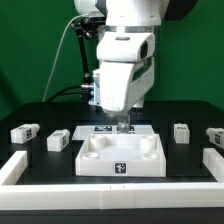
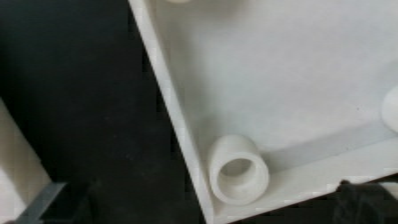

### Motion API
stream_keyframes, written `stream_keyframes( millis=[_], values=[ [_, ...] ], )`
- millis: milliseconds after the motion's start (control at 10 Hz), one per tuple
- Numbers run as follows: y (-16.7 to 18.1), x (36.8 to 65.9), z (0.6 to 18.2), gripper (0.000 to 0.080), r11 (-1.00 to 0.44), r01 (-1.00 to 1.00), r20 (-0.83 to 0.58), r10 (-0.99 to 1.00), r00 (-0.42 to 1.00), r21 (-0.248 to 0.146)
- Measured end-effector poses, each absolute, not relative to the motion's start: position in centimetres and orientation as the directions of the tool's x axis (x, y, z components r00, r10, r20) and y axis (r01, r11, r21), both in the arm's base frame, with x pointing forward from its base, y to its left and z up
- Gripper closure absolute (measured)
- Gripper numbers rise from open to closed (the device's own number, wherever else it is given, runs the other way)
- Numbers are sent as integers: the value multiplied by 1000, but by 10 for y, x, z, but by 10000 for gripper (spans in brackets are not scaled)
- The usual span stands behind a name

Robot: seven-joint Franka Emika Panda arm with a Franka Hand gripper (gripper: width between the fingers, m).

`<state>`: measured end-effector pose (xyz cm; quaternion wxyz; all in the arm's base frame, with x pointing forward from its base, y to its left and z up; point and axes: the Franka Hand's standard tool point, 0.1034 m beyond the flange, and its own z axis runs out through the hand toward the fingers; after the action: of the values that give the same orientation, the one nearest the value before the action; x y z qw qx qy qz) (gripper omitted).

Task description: Assemble one leg

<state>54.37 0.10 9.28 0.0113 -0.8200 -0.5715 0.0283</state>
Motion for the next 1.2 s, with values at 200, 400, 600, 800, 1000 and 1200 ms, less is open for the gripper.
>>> stream_keyframes(
  millis=[200, 400, 600, 800, 1000, 1200],
  values=[
    [2, 544, 91, 150, -288, 958, -11, 958, 288, -2],
    [7, 515, 79, 150, -189, 982, -8, 982, 189, 19],
    [0, 502, 71, 150, -150, 989, -12, 989, 150, 5],
    [0, 502, 70, 150, -152, 988, -12, 988, 152, 3],
    [0, 501, 69, 150, -152, 988, -12, 988, 152, 0],
    [3, 476, 59, 150, -161, 986, -17, 987, 161, -36]
  ],
)
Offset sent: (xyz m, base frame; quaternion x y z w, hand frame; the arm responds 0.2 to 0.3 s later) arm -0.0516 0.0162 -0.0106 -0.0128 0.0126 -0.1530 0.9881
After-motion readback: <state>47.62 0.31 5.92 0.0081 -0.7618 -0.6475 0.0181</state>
